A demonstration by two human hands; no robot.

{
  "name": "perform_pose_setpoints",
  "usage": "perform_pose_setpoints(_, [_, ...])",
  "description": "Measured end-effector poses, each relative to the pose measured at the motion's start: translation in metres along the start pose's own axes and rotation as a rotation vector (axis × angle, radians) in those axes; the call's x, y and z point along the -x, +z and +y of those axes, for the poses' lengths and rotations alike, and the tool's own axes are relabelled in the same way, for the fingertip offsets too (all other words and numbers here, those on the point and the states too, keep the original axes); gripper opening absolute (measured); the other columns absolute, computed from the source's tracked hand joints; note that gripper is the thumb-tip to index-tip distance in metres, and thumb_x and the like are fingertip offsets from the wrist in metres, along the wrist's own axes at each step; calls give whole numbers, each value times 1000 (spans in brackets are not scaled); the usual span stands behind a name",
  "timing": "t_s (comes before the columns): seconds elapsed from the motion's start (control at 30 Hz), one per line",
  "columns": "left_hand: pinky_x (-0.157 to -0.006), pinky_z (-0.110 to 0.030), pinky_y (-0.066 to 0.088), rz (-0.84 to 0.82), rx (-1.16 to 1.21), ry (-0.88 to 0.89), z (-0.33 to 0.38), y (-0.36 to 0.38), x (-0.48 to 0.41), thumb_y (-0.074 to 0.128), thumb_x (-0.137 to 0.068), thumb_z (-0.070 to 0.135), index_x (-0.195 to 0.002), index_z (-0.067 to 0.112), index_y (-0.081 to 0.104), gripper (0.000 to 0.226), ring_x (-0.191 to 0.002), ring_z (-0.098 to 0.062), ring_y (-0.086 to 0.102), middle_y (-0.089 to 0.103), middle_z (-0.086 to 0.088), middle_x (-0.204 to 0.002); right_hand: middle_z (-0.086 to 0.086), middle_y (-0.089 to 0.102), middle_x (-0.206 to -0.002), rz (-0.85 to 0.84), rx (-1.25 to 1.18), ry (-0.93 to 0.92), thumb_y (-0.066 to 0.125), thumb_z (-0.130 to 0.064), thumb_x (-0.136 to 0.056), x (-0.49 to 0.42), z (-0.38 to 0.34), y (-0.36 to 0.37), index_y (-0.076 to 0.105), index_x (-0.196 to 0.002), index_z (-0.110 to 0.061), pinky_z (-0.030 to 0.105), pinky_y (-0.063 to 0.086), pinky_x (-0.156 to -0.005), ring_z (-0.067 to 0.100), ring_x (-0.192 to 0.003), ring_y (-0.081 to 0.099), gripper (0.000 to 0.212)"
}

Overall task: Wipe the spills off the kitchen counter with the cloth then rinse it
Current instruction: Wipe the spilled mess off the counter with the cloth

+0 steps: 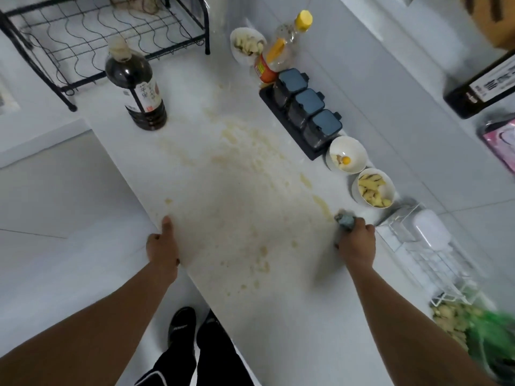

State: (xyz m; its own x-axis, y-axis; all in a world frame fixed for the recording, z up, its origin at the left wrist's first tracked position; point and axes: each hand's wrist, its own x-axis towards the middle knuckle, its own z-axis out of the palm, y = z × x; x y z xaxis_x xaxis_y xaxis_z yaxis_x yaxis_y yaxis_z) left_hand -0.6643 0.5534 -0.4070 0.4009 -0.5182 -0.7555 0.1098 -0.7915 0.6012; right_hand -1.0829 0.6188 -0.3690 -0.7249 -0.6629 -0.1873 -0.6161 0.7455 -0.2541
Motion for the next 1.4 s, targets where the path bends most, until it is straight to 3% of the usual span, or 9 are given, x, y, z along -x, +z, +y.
perform_pose_setpoints(0.17, [-83, -56, 57, -30, 17, -10, 0, -6, -4, 56, -90, 69, -105, 6, 55, 65, -91, -33, 61, 61, -19, -108, 25, 52, -116, 29, -85, 86, 70, -5, -76, -33, -18, 3, 49, -122, -7, 49, 47, -83, 46, -105, 53, 51])
perform_pose_setpoints(0.4, [-70, -44, 51, -73, -22, -21, 2, -14, -8, 56, -90, 69, -99, 9, 53, 61, -87, -31, 57, 59, -16, -102, 24, 53, -115, -29, 56, -464, 53, -5, -90, -1, 5, 7, 51, -138, -5, 51, 50, -80, 43, -105, 50, 48])
perform_pose_setpoints(0.53, [-65, -41, 47, -78, -38, -5, 1, -14, -9, 55, -89, 70, -97, 9, 51, 62, -83, -29, 54, 57, -14, -97, 29, 51, -110, 37, 21, -147, 51, -5, -88, -10, -1, 1, 51, -134, -3, 53, 49, -80, 48, -101, 53, 45])
perform_pose_setpoints(0.7, [-58, -37, 40, -88, -37, 38, 0, -15, -9, 56, -89, 70, -89, 12, 44, 59, -78, -28, 46, 50, -15, -91, 22, 56, -108, -75, 229, -839, 68, -2, -80, 20, 0, 17, 58, -130, 0, 49, 56, -66, 43, -95, 56, 50])
perform_pose_setpoints(0.87, [-63, -40, 42, -108, -61, 46, 0, -17, -9, 55, -89, 70, -88, 12, 44, 59, -79, -28, 45, 50, -15, -91, 29, 51, -110, 39, -4, -166, 52, -8, -91, 20, -4, 10, 49, -136, -3, 53, 50, -80, 47, -101, 51, 45])
perform_pose_setpoints(1.07, [-61, -39, 42, -119, -60, 47, 1, -19, -7, 56, -89, 70, -91, 12, 46, 59, -80, -29, 46, 51, -14, -92, 15, 53, -106, -102, 210, -948, 71, -7, -79, 47, -1, 19, 58, -129, -5, 43, 56, -61, 37, -92, 54, 51])
perform_pose_setpoints(1.23, [-62, -38, 45, -122, -62, 40, 2, -20, -7, 56, -88, 71, -92, 12, 47, 60, -81, -28, 50, 55, -13, -93, 30, 50, -106, 56, -23, -162, 53, -4, -89, 39, -7, 14, 50, -133, -3, 50, 48, -75, 48, -95, 53, 44])
perform_pose_setpoints(1.3, [-64, -40, 44, -122, -53, 32, 1, -19, -7, 56, -88, 71, -93, 12, 48, 60, -82, -28, 49, 54, -12, -94, 27, 52, -107, 60, 93, -362, 57, -3, -88, 65, -17, 22, 50, -131, -1, 48, 50, -67, 44, -93, 53, 45])
perform_pose_setpoints(1.4, [-64, -39, 44, -130, -40, 20, 1, -21, -6, 57, -87, 71, -95, 11, 50, 61, -82, -28, 50, 54, -12, -95, 20, 60, -102, -63, 218, -947, 74, -2, -76, 91, -12, 27, 62, -121, -1, 40, 55, -55, 38, -85, 60, 47])
